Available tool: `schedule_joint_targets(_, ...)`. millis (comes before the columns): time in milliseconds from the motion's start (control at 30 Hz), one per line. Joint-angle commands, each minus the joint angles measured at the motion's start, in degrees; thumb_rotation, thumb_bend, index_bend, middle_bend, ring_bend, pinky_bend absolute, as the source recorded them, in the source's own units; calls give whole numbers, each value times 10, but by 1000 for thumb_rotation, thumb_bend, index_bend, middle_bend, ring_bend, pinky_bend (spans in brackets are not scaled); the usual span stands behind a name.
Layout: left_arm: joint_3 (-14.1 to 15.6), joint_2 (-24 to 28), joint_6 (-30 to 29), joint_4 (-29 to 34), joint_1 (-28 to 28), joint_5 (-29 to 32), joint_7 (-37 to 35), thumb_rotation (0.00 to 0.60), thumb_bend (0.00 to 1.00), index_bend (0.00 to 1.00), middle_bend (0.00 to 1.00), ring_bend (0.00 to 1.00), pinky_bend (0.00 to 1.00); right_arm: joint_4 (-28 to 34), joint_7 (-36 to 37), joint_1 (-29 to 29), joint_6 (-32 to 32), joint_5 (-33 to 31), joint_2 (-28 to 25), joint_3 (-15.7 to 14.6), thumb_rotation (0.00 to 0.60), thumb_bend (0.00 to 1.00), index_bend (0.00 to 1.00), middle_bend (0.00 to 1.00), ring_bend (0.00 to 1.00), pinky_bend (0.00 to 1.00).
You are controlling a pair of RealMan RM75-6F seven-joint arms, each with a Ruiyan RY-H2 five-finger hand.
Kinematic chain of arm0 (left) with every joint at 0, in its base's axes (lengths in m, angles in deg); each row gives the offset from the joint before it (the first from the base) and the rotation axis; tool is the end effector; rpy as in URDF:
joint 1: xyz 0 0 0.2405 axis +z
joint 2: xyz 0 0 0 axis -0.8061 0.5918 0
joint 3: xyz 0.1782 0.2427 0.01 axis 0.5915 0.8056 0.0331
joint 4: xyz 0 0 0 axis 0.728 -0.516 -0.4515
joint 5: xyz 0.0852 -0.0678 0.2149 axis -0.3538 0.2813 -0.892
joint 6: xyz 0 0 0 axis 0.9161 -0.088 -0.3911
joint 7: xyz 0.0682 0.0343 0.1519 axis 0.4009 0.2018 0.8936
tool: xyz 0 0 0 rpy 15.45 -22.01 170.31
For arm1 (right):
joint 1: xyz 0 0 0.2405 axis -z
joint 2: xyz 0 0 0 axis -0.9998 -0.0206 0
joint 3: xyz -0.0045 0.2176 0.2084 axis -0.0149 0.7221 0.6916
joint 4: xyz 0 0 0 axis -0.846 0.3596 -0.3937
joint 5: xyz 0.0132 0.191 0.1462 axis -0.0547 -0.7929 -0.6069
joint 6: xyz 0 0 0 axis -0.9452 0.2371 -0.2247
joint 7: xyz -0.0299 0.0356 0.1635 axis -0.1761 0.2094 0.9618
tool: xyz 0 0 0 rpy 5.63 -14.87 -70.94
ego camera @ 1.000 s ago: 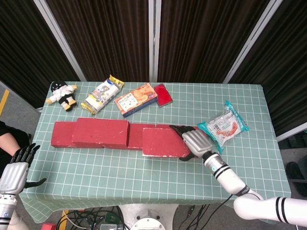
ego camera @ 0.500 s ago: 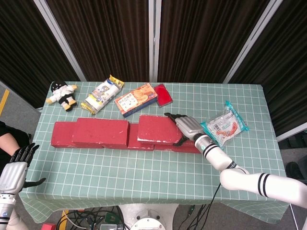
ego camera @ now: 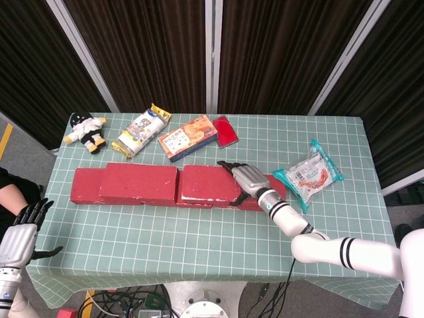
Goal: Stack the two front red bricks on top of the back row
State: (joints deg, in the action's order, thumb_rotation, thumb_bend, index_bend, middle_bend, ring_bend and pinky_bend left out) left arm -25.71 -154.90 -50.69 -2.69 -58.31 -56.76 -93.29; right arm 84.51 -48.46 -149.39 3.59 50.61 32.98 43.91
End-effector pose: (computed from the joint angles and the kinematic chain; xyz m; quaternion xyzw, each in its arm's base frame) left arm -0.4022 0.1932 0.1189 -0.5937 -0.4696 -0.3472 0.5536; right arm -0.0958 -0.4431 -0.0409 0.7420 -0.5052 0.3180 0.3053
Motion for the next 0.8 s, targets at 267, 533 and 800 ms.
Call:
schedule_joint_targets(267, 0, -6, 4, -14, 1, 2, -16, 600, 0, 52, 0, 0, 0, -5, -13, -22, -3, -27, 8, -12, 600, 107, 0, 212, 127, 186)
schedule_joint_targets(533, 2, -12, -2, -26, 1, -10, -20, 600, 0, 52, 0, 0, 0, -14, -25, -40, -7, -50, 18, -18, 600, 107, 0, 210, 127, 182)
schedule_joint_targets(800, 4, -11, 4, -27, -1, -11, -25, 600, 0, 52, 0, 0, 0, -16, -33, -54, -8, -72, 19, -23, 600, 107, 0, 208, 127, 177)
